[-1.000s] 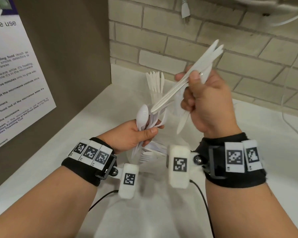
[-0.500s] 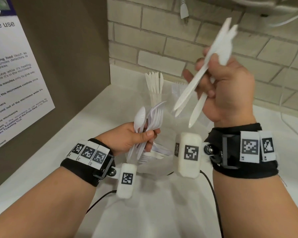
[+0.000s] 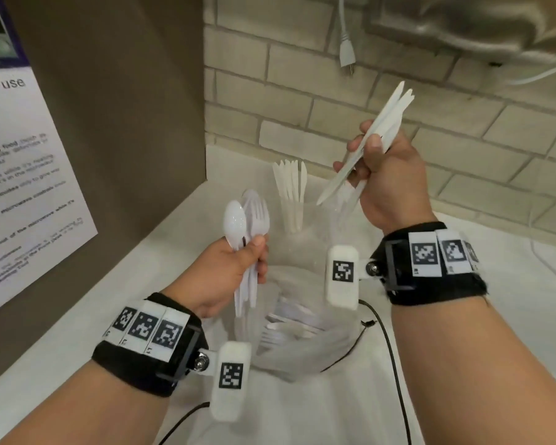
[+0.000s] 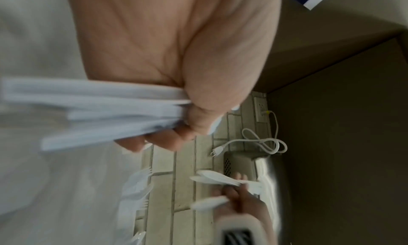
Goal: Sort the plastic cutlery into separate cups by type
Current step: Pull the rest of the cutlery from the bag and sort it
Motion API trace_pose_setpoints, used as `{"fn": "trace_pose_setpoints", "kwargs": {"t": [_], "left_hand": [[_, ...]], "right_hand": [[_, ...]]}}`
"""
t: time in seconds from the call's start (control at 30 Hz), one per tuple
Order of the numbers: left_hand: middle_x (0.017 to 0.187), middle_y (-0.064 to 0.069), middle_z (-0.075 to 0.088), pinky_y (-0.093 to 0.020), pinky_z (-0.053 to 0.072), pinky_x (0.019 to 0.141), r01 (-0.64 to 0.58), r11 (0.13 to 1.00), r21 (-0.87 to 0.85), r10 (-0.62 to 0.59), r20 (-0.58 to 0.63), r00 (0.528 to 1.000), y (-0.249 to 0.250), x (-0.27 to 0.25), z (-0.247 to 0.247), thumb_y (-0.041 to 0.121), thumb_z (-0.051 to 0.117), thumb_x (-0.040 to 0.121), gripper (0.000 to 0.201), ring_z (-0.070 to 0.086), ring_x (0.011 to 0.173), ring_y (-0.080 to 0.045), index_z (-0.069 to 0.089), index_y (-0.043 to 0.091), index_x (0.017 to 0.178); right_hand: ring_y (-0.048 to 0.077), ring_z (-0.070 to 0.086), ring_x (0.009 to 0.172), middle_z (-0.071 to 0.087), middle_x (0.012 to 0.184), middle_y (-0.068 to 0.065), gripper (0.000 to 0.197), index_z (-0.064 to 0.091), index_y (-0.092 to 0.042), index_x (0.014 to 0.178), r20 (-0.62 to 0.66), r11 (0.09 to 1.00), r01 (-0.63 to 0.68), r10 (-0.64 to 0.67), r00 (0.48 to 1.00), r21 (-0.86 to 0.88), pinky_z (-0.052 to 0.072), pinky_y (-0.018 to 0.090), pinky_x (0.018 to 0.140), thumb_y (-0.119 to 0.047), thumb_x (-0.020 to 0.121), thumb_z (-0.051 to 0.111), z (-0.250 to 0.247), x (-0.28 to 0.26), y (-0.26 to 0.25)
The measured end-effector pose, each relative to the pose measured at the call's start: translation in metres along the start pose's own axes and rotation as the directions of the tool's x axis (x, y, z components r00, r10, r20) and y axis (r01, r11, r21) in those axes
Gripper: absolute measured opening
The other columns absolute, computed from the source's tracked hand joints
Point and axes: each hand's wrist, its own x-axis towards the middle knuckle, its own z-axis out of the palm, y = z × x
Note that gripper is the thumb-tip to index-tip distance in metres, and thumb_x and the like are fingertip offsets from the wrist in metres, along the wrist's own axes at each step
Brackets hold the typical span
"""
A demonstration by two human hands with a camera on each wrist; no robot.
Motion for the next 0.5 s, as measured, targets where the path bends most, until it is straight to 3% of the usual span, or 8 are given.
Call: {"fn": "trace_pose_setpoints", "kwargs": {"t": [0.1, 0.2, 0.37, 0.5], "left_hand": [[0.072, 0.000, 0.056, -0.031, 0.046, 0.071, 0.015, 0.998, -0.066, -0.022, -0.104, 0.994, 0.006, 0.012, 0.002, 0.023, 0.052, 0.096, 0.018, 0.053, 0.068, -0.016, 0.061, 0.011, 0.087], [0.070, 0.002, 0.058, -0.028, 0.047, 0.069, 0.015, 0.991, -0.129, -0.035, -0.154, 0.988, 0.013, 0.027, 0.007, 0.022, 0.052, 0.097, 0.018, 0.056, 0.067, -0.014, 0.062, 0.012, 0.085], [0.069, 0.001, 0.058, -0.030, 0.047, 0.071, -0.021, 0.986, -0.162, -0.006, -0.164, 0.986, 0.018, 0.047, 0.013, 0.022, 0.053, 0.096, 0.018, 0.058, 0.068, -0.015, 0.063, 0.012, 0.084], [0.069, 0.001, 0.059, -0.032, 0.046, 0.070, -0.009, 0.983, -0.181, -0.022, -0.166, 0.986, 0.020, 0.055, 0.014, 0.022, 0.053, 0.096, 0.018, 0.059, 0.069, -0.017, 0.063, 0.011, 0.085]], "right_hand": [[0.012, 0.050, 0.070, 0.058, 0.079, 0.000, 0.018, 0.054, -0.015, 0.105, -0.055, 0.992, 0.054, -0.061, 0.997, -0.118, 0.047, 0.036, 0.073, -0.007, 0.100, 0.038, 0.013, 0.047, 0.027], [0.007, 0.053, 0.077, 0.060, 0.082, -0.006, 0.018, 0.052, -0.020, 0.107, -0.058, 0.968, 0.074, -0.091, 0.994, -0.242, 0.041, 0.021, 0.075, -0.009, 0.099, 0.039, 0.026, 0.084, 0.060], [0.007, 0.054, 0.073, 0.061, 0.083, -0.002, 0.018, 0.052, -0.018, 0.109, 0.014, 0.945, 0.064, -0.063, 0.998, -0.320, 0.042, 0.020, 0.073, -0.009, 0.099, 0.039, 0.037, 0.114, 0.112], [0.021, 0.061, 0.088, 0.066, 0.091, 0.002, 0.023, 0.059, -0.012, 0.110, 0.029, 0.876, -0.115, 0.145, 0.989, -0.468, 0.048, 0.033, 0.084, -0.010, 0.095, 0.042, 0.030, 0.119, 0.146]]}}
